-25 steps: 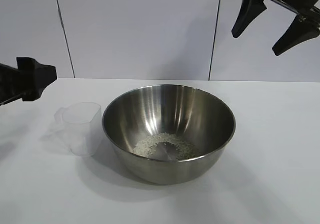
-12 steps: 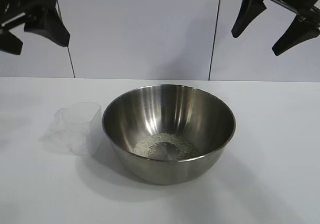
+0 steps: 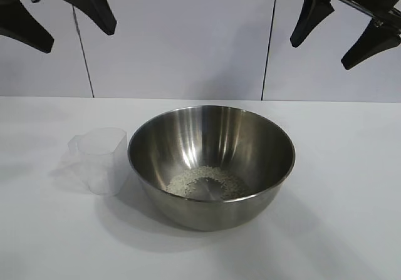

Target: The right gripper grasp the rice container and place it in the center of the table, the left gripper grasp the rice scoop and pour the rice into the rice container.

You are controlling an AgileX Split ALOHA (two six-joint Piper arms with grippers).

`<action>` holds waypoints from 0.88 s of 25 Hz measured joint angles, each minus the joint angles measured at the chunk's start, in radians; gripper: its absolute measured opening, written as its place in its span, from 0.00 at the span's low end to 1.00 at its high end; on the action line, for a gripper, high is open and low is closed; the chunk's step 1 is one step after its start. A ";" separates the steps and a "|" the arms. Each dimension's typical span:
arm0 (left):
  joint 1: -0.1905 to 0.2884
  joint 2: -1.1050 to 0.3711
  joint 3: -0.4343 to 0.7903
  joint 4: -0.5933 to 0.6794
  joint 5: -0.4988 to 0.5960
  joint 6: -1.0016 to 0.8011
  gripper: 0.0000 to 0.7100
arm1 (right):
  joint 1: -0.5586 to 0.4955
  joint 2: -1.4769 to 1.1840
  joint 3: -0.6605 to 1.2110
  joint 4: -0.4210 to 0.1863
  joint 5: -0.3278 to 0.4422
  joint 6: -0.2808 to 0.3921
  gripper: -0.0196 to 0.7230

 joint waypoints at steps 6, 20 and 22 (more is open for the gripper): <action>0.000 0.079 -0.045 -0.095 0.007 0.001 0.94 | 0.000 0.000 0.000 0.001 0.027 0.000 0.87; 0.006 0.085 -0.049 -0.146 -0.013 0.001 0.94 | 0.000 0.000 0.000 0.010 0.041 0.000 0.87; 0.006 0.085 -0.049 -0.146 -0.026 0.001 0.94 | 0.000 0.000 0.000 0.011 0.041 0.000 0.87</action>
